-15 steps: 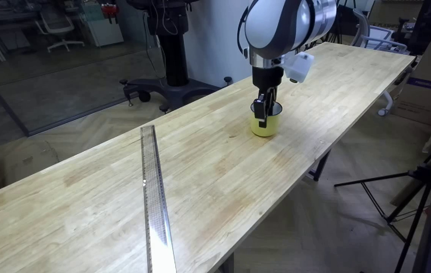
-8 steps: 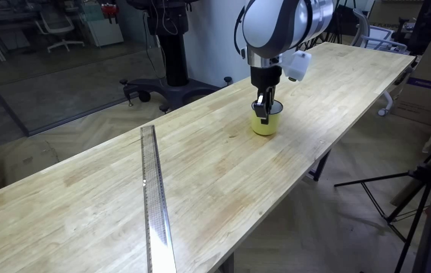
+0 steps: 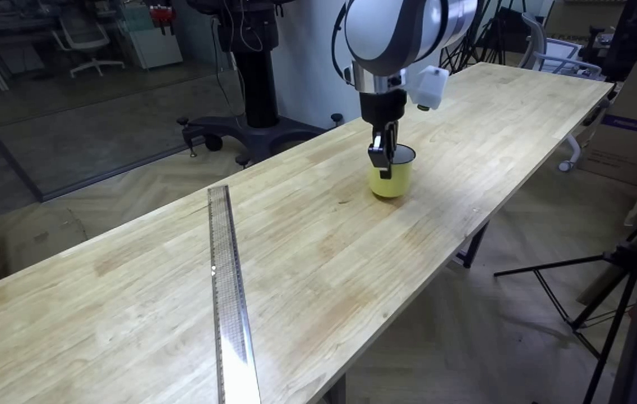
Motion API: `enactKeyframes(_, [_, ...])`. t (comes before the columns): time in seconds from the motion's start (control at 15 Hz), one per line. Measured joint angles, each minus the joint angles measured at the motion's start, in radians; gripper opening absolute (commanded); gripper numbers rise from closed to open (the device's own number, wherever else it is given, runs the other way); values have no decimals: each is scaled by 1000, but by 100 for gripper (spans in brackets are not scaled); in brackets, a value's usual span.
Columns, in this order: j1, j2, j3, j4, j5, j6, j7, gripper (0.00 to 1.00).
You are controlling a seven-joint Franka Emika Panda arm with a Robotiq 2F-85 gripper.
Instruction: Move the cup backwards
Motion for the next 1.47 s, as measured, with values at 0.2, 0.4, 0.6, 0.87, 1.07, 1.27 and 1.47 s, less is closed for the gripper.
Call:
enactKeyframes(0.2, [14, 0, 0, 40, -25, -32, 0, 3])
enactKeyframes(0.4, [27, 1, -1, 71, -52, -38, 0, 3])
enactKeyframes(0.6, [38, 3, -2, 99, -73, -37, 0, 3])
enactKeyframes(0.87, [46, 16, -2, 126, -84, -37, 0, 3])
enactKeyframes(1.07, [49, 36, -2, 141, -94, -39, -1, 3])
enactKeyframes(1.27, [53, 69, -3, 163, -119, -46, -2, 3])
enactKeyframes(1.47, [70, 106, -16, 191, -168, -46, 0, 3])
